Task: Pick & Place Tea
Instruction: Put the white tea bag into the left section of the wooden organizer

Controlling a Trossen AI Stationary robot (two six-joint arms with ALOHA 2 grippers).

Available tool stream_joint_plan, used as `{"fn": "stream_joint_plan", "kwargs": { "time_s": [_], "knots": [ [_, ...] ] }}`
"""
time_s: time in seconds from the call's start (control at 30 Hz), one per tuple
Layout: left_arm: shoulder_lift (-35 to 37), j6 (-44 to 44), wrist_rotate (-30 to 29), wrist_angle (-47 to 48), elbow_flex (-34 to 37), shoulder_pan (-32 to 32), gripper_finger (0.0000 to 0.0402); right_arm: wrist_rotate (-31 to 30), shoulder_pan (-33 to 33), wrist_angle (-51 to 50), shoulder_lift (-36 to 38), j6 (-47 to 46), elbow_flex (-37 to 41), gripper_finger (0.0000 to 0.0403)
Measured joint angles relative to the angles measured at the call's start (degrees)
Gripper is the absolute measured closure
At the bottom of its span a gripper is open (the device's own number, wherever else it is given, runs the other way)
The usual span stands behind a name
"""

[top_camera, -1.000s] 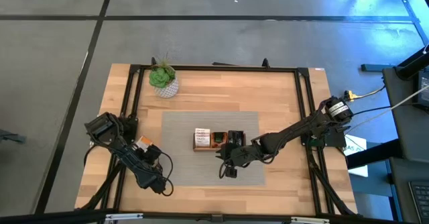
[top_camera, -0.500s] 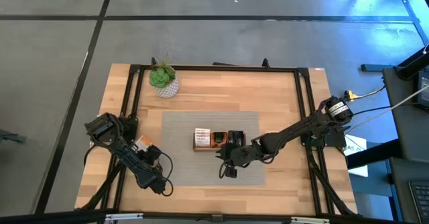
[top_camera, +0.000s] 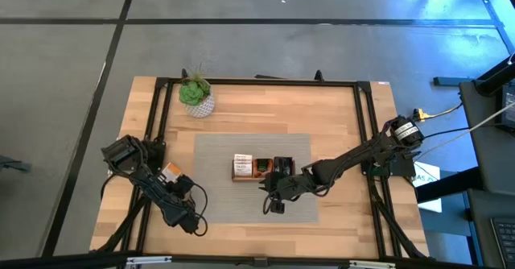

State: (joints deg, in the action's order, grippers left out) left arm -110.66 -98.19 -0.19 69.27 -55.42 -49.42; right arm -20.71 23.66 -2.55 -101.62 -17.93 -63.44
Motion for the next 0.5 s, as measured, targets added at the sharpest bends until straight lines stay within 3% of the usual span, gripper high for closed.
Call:
{"fn": "stream_joint_plan", "kwargs": {
  "time_s": [0.27,0.5],
  "knots": [
    [0.06,0.02,3.34,-0.78,-0.59,0.01,0.0399,2.95,-0.02,0.17,0.02,0.08,0.0,0.0326],
    [-0.05,4.17,7.57,-2.97,-5.72,0.54,0.0399,2.95,-0.02,0.17,0.02,0.26,0.0,0.0326]
  ]
}}
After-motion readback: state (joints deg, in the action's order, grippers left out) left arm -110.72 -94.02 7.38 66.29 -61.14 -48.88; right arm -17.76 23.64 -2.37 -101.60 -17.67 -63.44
